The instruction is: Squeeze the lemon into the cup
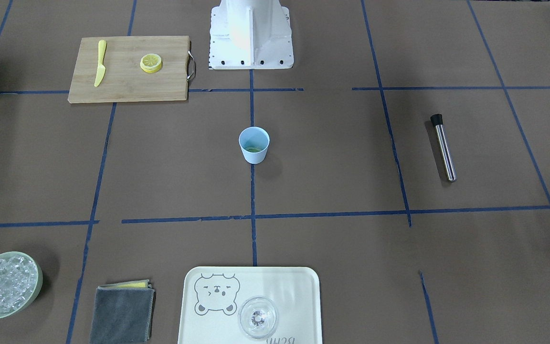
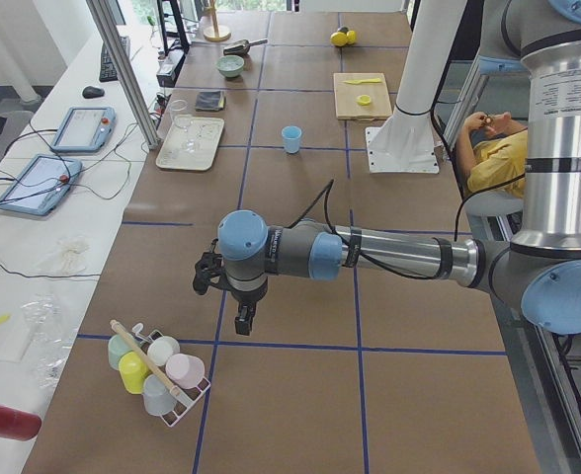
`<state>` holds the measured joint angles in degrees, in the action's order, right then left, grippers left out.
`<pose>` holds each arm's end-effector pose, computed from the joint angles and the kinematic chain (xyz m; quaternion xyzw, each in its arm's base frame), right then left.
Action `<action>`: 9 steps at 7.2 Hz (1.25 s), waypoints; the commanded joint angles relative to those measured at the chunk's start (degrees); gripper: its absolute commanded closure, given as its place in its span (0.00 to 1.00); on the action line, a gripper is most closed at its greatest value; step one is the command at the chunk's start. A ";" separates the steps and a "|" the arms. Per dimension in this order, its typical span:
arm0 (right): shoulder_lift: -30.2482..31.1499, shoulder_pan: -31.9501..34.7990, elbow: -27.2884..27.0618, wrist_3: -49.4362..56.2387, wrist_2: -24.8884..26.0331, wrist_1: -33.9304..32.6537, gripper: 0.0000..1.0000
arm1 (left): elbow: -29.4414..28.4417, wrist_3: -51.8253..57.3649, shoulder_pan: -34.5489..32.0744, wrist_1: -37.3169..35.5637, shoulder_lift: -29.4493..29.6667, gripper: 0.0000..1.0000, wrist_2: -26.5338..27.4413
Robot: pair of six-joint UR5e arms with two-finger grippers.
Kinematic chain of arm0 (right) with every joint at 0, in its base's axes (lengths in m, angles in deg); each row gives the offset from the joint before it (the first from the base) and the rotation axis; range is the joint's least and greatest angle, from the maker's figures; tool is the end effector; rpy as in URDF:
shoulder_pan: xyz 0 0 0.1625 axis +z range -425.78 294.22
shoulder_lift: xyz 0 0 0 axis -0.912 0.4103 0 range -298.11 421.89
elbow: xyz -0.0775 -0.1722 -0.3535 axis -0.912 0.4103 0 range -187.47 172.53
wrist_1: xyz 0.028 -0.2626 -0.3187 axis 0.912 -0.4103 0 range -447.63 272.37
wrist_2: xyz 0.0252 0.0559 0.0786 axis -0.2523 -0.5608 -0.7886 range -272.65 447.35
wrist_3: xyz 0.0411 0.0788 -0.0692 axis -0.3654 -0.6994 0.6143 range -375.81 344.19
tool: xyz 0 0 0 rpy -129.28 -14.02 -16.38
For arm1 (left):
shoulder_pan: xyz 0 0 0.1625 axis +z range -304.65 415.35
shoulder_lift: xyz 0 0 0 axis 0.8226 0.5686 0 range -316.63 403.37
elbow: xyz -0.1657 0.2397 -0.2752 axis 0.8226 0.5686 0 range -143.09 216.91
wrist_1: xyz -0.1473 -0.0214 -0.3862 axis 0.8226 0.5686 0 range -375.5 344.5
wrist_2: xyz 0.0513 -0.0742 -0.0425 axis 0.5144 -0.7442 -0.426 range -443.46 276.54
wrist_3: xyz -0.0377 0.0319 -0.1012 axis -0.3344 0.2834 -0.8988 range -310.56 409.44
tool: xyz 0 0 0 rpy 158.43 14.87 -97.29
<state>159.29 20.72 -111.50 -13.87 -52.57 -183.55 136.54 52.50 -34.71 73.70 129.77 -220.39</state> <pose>0.0202 -0.4402 0.5859 -0.0001 -0.4220 -0.0457 0.9055 -0.0515 -0.4708 0.5888 0.0526 0.3965 0.0422 0.9155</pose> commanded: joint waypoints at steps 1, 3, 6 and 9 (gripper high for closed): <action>-0.02 -0.02 -0.03 0.08 0.35 0.03 0.00 | 1.09 -0.07 1.02 -0.07 -1.15 0.00 0.18; -0.11 -0.19 -0.12 0.26 2.18 0.03 0.00 | 1.44 0.02 2.17 -0.78 -1.24 0.00 6.14; -0.11 -1.16 0.05 0.08 3.69 0.03 0.00 | 4.61 1.42 2.17 -7.19 -2.12 0.00 5.80; -0.19 -1.16 1.89 0.25 3.77 0.29 0.00 | 4.43 1.51 2.17 -6.40 -2.21 0.00 3.35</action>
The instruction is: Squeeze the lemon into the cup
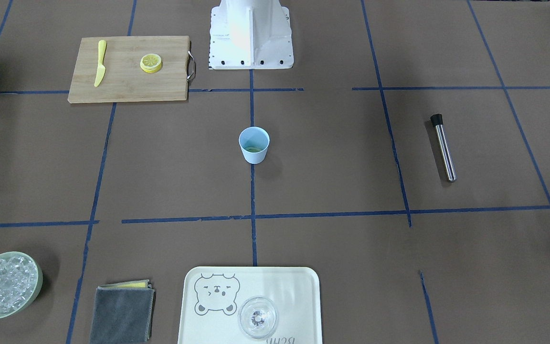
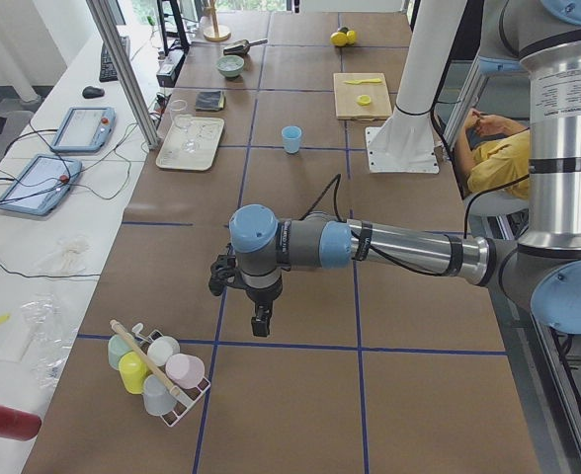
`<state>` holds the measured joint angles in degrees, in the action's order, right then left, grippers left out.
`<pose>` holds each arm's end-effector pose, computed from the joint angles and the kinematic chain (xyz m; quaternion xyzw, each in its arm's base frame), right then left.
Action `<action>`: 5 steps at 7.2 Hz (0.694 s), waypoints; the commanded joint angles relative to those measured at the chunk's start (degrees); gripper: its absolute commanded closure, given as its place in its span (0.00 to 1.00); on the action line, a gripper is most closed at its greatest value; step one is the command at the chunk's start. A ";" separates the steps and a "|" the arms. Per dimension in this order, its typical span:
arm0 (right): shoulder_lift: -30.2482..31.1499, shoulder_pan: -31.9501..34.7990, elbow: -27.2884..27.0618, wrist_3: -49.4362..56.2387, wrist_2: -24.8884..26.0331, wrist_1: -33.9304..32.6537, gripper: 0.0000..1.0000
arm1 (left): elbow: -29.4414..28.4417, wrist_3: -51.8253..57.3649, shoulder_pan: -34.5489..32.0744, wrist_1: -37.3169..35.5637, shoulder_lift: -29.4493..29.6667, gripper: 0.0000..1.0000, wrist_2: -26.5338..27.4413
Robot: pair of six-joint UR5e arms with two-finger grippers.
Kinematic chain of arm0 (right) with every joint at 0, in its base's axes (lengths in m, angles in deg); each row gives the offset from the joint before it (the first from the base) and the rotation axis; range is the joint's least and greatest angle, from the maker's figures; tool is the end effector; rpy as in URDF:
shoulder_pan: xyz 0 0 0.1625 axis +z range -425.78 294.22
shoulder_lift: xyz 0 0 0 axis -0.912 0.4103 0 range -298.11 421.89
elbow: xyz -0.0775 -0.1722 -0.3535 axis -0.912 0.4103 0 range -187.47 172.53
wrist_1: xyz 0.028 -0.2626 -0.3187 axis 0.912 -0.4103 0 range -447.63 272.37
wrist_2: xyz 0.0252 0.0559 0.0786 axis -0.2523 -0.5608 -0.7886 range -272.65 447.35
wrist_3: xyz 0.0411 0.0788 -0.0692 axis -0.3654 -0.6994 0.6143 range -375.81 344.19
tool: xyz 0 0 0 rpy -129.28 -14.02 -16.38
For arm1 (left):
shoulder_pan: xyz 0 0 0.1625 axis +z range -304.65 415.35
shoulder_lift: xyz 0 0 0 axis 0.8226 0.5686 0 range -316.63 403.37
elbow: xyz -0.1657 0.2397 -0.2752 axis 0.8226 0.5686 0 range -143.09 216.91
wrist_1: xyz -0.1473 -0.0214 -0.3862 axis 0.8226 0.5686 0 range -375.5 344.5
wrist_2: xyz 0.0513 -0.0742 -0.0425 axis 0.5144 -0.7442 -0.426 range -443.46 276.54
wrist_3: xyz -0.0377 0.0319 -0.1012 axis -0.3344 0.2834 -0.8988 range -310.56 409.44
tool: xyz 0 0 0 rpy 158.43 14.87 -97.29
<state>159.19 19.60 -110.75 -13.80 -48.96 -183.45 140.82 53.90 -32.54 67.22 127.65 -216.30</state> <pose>0.0163 -0.4414 0.5967 -0.0076 -0.3931 -0.0537 0.9179 -0.0401 -0.4507 0.5864 0.0148 0.3650 0.0562 0.9292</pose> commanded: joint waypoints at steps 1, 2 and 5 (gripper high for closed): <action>-0.10 -0.04 1.42 0.10 1.99 1.59 0.00 | 0.51 0.72 -0.17 0.08 -0.08 0.00 -3.62; -0.10 -0.12 1.42 -2.60 3.05 2.13 0.00 | 0.51 1.69 -0.17 0.08 -0.08 0.00 -3.73; -0.10 -0.04 5.45 -13.92 2.98 12.81 0.00 | 0.07 1.61 -0.09 -0.18 0.62 0.00 -3.65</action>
